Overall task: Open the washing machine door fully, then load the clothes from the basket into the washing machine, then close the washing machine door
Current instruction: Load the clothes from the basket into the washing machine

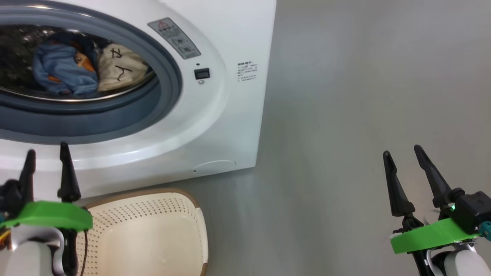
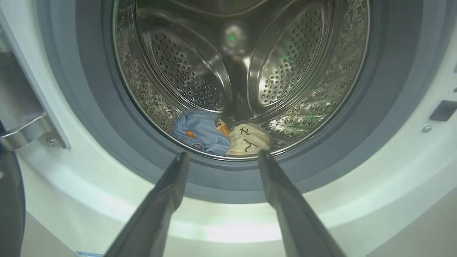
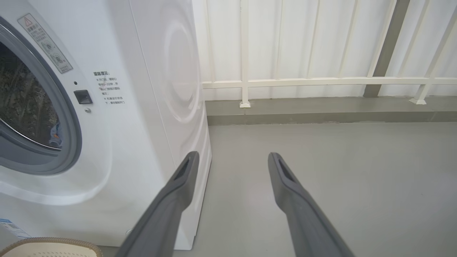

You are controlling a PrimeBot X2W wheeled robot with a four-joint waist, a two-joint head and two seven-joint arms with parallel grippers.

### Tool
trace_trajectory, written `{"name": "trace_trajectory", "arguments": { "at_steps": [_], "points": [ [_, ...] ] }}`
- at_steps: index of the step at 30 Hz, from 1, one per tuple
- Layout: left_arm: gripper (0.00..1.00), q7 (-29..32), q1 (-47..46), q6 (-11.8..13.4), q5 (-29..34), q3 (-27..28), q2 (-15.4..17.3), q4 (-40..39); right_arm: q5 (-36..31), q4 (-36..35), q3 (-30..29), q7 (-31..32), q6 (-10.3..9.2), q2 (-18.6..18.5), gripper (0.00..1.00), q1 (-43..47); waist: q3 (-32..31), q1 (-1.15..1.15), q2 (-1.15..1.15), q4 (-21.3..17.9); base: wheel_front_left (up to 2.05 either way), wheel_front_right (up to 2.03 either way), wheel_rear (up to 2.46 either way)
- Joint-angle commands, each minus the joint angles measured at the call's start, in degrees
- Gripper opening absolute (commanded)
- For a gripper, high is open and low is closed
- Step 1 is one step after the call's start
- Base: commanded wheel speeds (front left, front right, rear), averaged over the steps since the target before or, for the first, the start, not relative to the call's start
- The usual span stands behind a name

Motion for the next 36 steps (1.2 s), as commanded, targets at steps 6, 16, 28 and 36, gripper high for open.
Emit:
{"name": "trace_trajectory", "arguments": {
  "at_steps": [6,16,28,36],
  "points": [
    [1.00,-0.32,5.78,-0.09,1.09,1.24,1.28,-4.63,0.56,-1.02,0.34,-0.28,0.48,-1.57,1.00,2.20,-3.56,0.00,0.00,2.07,0.00,0.00,0.00],
    [1.00,-0.32,12.32,-0.09,-0.20,-0.67,1.15,-8.21,0.67,-1.02,-0.89,-0.28,0.48,-1.80,1.00,5.69,-6.82,0.00,0.00,3.14,0.00,0.00,0.00],
    [1.00,-0.32,18.73,-0.09,-0.97,0.06,0.71,-12.84,0.81,-1.19,-1.71,-0.28,0.48,-1.77,1.00,7.42,-8.68,0.00,0.00,3.29,0.00,0.00,0.00],
    [1.00,-0.32,19.68,-0.09,-1.50,-0.17,0.34,-12.84,0.75,-1.40,-1.87,-0.28,0.48,-1.60,1.00,7.78,-8.93,0.00,0.00,3.47,0.00,0.00,0.00]
  ]
}}
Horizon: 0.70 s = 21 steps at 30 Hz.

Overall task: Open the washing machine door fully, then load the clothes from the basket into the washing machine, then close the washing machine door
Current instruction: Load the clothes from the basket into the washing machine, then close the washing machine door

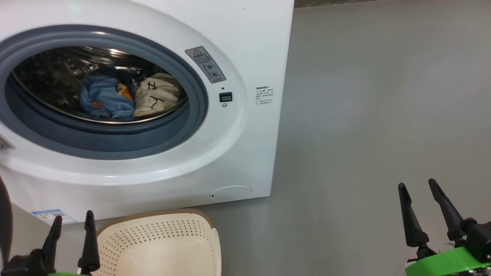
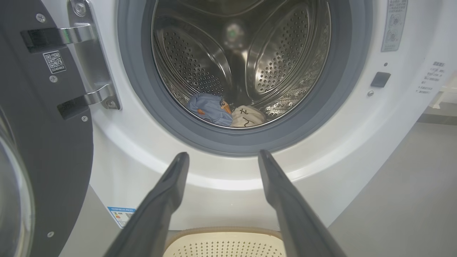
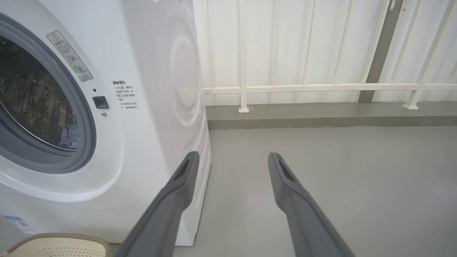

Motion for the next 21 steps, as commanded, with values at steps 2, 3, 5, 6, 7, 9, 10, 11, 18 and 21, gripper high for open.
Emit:
{"name": "trace_trajectory", "arguments": {
  "at_steps": [2,3,5,6,7,9,10,11,18,21],
  "points": [
    [1.00,-0.34,-0.85,-0.09,-0.41,1.74,1.09,-1.24,0.30,-1.33,1.14,-0.28,0.48,-0.81,1.00,0.03,-0.20,0.00,0.00,-0.01,0.00,0.00,0.00],
    [1.00,-0.34,-0.83,-0.09,-0.40,1.74,1.12,-1.28,0.30,-1.34,1.15,-0.28,0.48,-0.83,1.00,0.05,-0.26,0.00,0.00,-0.02,0.00,0.00,0.00],
    [1.00,-0.34,-0.79,-0.09,-0.36,1.75,1.15,-1.41,0.29,-1.41,1.16,-0.28,0.48,-0.86,1.00,0.09,-0.30,0.00,0.00,-0.04,0.00,0.00,0.00],
    [1.00,-0.34,-0.76,-0.09,-0.35,1.71,1.17,-1.46,0.29,-1.45,1.15,-0.28,0.48,-0.86,1.00,0.12,-0.31,0.00,0.00,-0.04,0.00,0.00,0.00],
    [1.00,-0.34,-0.72,-0.09,-0.32,1.66,1.20,-1.50,0.28,-1.48,1.15,-0.28,0.48,-0.86,1.00,0.14,-0.29,0.00,0.00,-0.03,0.00,0.00,0.00],
    [1.00,-0.34,-0.70,-0.09,-0.27,1.63,1.25,-1.59,0.27,-1.52,1.16,-0.28,0.48,-0.86,1.00,0.12,-0.22,0.00,0.00,-0.02,0.00,0.00,0.00],
    [1.00,-0.34,-0.72,-0.09,-0.26,1.60,1.26,-1.63,0.28,-1.52,1.14,-0.28,0.48,-0.85,1.00,0.08,-0.17,0.00,0.00,0.01,0.00,0.00,0.00],
    [1.00,-0.34,-0.73,-0.09,-0.27,1.56,1.27,-1.66,0.29,-1.54,1.13,-0.28,0.48,-0.85,1.00,0.04,-0.11,0.00,0.00,0.03,0.00,0.00,0.00],
    [1.00,-0.34,-0.83,-0.09,-0.41,1.53,1.28,-2.09,0.26,-1.58,1.28,-0.28,0.48,-0.84,1.00,-0.18,0.10,0.00,0.00,0.12,-0.02,0.03,-0.02],
    [1.00,-0.34,-0.82,-0.09,-0.15,1.63,1.26,-1.97,0.21,-1.62,1.38,-0.28,0.48,-0.82,1.00,-0.26,0.11,0.00,0.00,0.14,-0.43,0.43,-0.01]
  ]
}}
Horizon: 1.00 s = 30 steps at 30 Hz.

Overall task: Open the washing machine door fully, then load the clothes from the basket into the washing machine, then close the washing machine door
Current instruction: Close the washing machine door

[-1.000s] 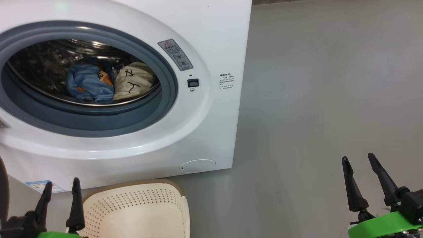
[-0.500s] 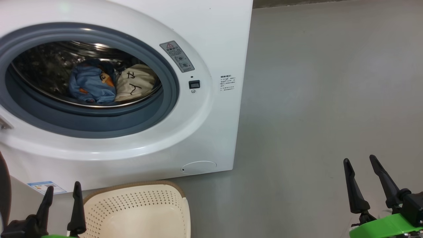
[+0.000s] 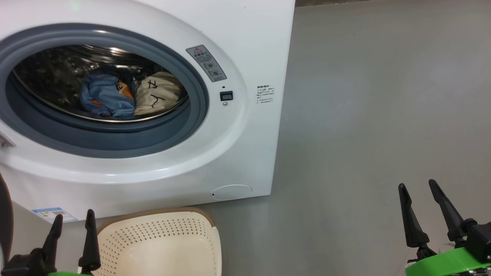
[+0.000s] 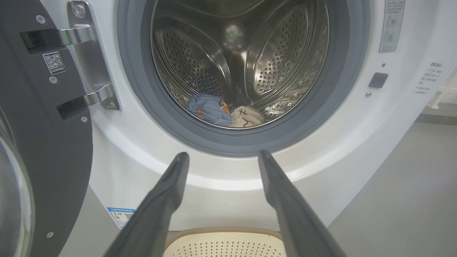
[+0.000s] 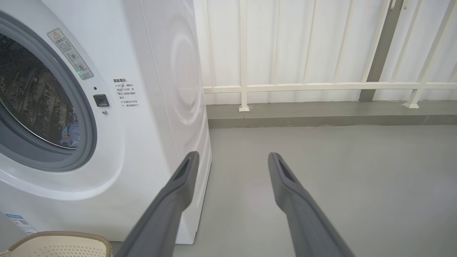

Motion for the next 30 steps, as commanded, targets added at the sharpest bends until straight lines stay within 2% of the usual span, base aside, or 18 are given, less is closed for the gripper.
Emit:
{"name": "trace_trajectory", "arguments": {
  "at_steps": [1,17,26,30],
  "points": [
    [1.00,-0.35,-0.81,-0.09,-0.15,1.92,1.24,-1.42,0.20,-1.50,1.49,-0.28,0.48,-0.82,1.00,-0.64,-0.02,0.00,0.00,-0.01,-0.70,0.70,0.00],
    [1.00,-0.35,-0.53,-0.09,-1.64,0.56,1.98,-1.58,0.21,-1.55,1.52,-0.28,0.48,-1.06,1.00,-0.70,0.17,0.00,0.00,0.35,-1.28,1.28,0.00],
    [1.00,-0.35,-0.67,-0.09,-1.23,0.12,1.73,-1.53,0.25,-1.64,1.70,-0.28,0.48,-1.26,1.00,-0.88,-0.03,0.00,0.00,1.05,-0.24,0.24,0.00],
    [1.00,-0.35,-0.91,-0.09,-1.41,0.27,1.29,-1.96,0.15,-2.04,1.61,-0.28,0.48,-1.42,1.00,-0.93,0.12,0.00,0.00,2.50,0.00,0.00,0.00]
  ]
}}
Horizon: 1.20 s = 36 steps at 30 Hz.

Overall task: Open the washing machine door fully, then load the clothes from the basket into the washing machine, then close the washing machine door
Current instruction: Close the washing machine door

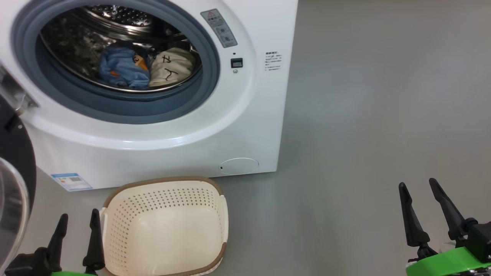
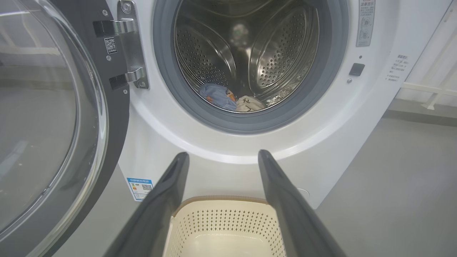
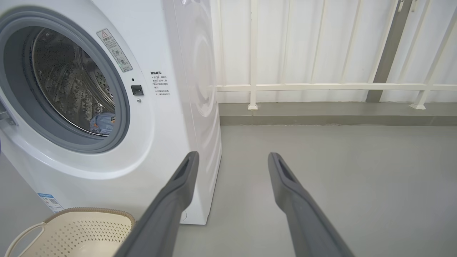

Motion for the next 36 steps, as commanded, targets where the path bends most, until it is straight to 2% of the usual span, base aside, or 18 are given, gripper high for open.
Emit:
{"name": "trace_trajectory", "arguments": {
  "at_steps": [1,7,18,29,36],
  "points": [
    [1.00,-0.36,-0.88,-0.09,0.14,2.17,0.79,-1.80,0.12,-1.70,1.50,-0.28,0.48,-1.13,1.00,-0.99,0.07,0.00,0.00,1.05,0.00,0.00,0.00],
    [1.00,-0.36,-0.12,-0.09,-0.04,4.69,-0.64,-2.07,-0.15,-1.62,3.70,-0.28,0.48,-1.82,1.00,-1.81,-0.08,0.00,0.00,4.66,0.00,0.00,0.00],
    [1.00,-0.36,1.92,-0.09,0.80,6.86,-3.44,-2.25,0.27,-0.39,8.94,-0.28,0.48,-3.61,1.00,-3.47,-0.90,0.00,0.00,15.67,0.00,0.00,0.00],
    [1.00,-0.36,3.40,-0.09,0.30,7.89,-4.20,-1.90,0.89,0.61,12.83,-0.28,0.48,-4.08,1.00,-4.52,-1.53,0.00,0.00,24.58,0.00,0.00,0.00],
    [1.00,-0.36,3.97,-0.09,-0.73,7.88,-4.26,-2.17,1.01,0.63,13.69,-0.28,0.48,-3.97,1.00,-4.74,-1.43,0.00,0.00,28.05,0.00,0.00,0.00]
  ]
}}
